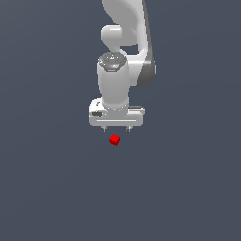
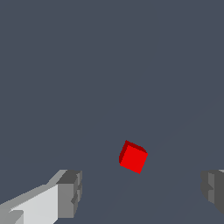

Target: Lift up the red cube by 0.2 meters.

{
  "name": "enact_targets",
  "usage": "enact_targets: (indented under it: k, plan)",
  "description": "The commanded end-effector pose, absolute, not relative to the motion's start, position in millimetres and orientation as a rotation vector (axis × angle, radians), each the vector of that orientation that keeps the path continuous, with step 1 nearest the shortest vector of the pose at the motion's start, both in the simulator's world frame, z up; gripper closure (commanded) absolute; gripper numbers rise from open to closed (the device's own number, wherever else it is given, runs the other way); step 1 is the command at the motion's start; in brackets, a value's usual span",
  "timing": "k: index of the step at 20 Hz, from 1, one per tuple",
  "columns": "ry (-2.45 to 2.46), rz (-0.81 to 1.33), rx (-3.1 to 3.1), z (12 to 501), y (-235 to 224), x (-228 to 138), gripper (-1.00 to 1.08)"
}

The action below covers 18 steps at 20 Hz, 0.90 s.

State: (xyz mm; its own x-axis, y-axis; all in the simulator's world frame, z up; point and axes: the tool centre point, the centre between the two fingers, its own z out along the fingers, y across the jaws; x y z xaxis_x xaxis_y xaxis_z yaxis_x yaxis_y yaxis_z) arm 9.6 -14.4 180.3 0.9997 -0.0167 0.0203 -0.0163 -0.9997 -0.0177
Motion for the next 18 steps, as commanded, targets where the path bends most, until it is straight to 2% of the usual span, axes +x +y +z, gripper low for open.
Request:
enact_targets:
  k: [1,9,18]
  plan:
    - [0.026,-0.032,-3.124,180.3,-14.5,9.6,-0.92]
    - [0.104,-0.028,-3.125,160.5,-17.5,5.0,-0.92]
    - [0.383,-0.015,-3.113,90.4,-26.8,-12.3,-0.92]
